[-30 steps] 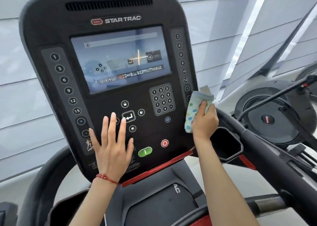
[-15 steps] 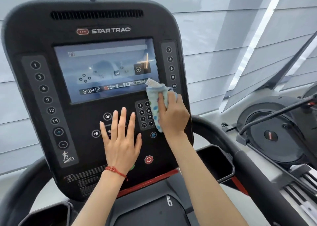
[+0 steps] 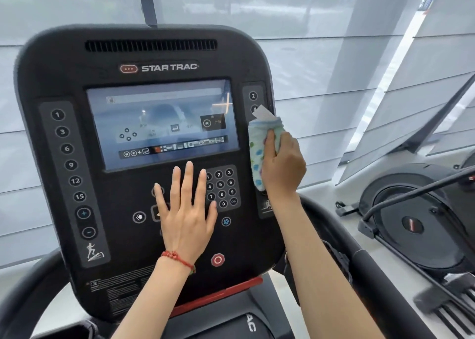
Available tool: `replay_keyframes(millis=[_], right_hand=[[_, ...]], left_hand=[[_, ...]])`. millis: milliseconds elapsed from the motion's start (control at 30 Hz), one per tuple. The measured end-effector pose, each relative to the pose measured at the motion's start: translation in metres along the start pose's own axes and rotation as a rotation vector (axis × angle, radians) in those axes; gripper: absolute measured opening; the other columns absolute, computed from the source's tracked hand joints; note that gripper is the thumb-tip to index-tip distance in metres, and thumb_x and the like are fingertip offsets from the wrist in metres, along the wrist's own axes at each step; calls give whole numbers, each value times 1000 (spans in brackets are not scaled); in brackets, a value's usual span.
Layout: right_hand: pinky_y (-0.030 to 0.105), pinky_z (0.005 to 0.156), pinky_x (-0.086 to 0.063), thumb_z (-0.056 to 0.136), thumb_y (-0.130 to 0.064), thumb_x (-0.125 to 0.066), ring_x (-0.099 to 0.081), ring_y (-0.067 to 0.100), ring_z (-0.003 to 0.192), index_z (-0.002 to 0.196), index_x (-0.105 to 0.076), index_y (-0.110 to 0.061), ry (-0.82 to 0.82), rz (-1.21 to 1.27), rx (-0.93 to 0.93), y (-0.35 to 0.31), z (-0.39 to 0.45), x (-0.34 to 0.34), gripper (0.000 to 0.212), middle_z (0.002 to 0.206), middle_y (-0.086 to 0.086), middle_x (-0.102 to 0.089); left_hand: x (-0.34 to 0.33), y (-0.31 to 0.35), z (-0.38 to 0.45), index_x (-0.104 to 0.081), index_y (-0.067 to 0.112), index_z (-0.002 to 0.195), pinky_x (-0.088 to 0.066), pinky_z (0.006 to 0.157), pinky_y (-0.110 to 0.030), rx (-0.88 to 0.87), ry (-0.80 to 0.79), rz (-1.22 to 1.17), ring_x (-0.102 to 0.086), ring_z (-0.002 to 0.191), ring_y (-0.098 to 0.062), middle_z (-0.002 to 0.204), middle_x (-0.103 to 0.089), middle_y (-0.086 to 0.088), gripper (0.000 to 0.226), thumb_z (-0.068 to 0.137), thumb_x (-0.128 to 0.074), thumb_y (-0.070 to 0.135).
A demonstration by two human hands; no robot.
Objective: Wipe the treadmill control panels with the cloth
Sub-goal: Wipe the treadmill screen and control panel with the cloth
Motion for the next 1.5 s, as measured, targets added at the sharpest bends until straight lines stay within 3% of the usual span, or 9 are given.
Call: replay_keyframes(millis=[133,267,467,633,833,1033,1133,1300,1500], right_hand=[[26,41,-41,89,-35,-44,-55,28,45,76,-61,-5,3,35,87,-25,19,-14,37,64,12,-61],[24,44,-34,90,-34,-44,-55,30,46,76,-61,-4,2,54,152,-28,32,-17,37,62,13,-60],[28,58,-31,96,-36,-41,-60,32,71,90,-59,-4,-18,50,29,-49,107,-29,37,82,14,-65],[27,61,-29,97,-38,-37,-59,30,78,97,-58,-5,-44,38,48,-55,135,-37,39,88,12,-65],[26,52,-34,93,-38,-39,-58,33,57,85,-60,-1,40,58,165,-40,89,-31,43,72,16,-62],[21,45,-34,93,-35,-42,-53,26,45,76,-59,-2,-2,16,173,-15,29,-12,40,62,13,-59],[20,41,-34,96,-39,-34,-51,25,42,74,-57,-3,-28,-5,145,-5,3,-3,49,60,11,-57],[27,37,-43,93,-34,-43,-55,29,46,79,-59,-3,-159,-32,104,16,-43,17,38,65,13,-58],[28,60,-33,94,-32,-48,-56,31,71,81,-54,-6,-396,180,-212,26,-65,47,30,77,14,-62]], left_hand=[[-3,1,0,-39,8,140,-15,108,-60,9,7,6,-22,139,-32,149,-28,-15,54,92,-42,33],[-5,1,-1,-39,9,140,-17,108,-61,2,21,30,-23,138,-32,149,-29,-15,55,91,-45,33],[-4,-1,-2,-39,10,140,-18,108,-60,-4,19,32,-23,138,-31,149,-29,-14,56,91,-45,35],[-6,0,-1,-40,10,139,-16,109,-59,-1,27,33,-23,139,-31,149,-29,-14,56,89,-46,34],[-7,-1,-1,-40,10,139,-16,109,-59,1,25,44,-23,138,-31,148,-30,-14,57,88,-47,34],[-2,-1,-2,-39,11,140,-17,109,-59,-9,7,53,-23,138,-30,148,-31,-14,56,90,-45,36],[0,-2,0,-41,10,139,-18,109,-58,-12,-19,57,-24,138,-30,148,-31,-13,55,91,-45,36],[11,-2,0,-43,9,138,-19,109,-56,-13,-88,57,-24,138,-29,148,-32,-14,56,89,-44,34],[36,3,-25,-45,7,136,-22,109,-54,81,-140,-3,-27,137,-30,146,-35,-15,55,89,-42,34]])
Point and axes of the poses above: each hand's wrist, its own z-axis towards the middle knuckle, its own x-axis out of the back of the hand, y = z × x, the point moved 1 cm from there along z, towards the middle knuckle
